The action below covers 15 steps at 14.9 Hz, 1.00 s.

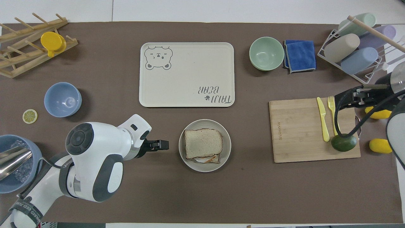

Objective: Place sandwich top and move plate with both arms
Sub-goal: 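Move the left gripper to the plate rim and grasp it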

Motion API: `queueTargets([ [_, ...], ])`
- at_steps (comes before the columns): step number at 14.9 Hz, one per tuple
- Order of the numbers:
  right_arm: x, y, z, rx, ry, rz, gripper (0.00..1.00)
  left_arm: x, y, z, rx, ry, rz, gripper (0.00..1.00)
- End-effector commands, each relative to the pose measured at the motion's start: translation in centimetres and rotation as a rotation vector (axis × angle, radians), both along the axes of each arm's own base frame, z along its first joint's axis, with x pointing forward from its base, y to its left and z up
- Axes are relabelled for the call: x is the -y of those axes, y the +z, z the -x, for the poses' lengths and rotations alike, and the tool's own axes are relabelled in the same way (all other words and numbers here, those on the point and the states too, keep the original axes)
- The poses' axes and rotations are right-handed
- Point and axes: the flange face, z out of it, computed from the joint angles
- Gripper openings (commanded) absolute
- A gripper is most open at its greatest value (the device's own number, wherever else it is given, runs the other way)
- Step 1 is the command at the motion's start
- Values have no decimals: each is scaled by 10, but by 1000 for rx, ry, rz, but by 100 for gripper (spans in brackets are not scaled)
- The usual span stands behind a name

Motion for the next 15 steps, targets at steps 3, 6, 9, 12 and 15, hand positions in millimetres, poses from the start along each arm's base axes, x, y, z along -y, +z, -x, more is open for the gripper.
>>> queueTargets([
  [3,25,15,9,-10,-27,-10,100,20,-17,7,7,56,51,86],
  [6,43,18,14,-7,-61,-15,100,34,-28,10,5,93,67,77],
  [9,56,17,18,-17,-96,-16,100,45,-35,14,13,119,65,72],
  [12,82,23,13,30,19,-35,100,45,-35,14,13,119,64,64],
  [15,79,20,15,1,40,-39,100,48,-38,16,3,131,72,58],
])
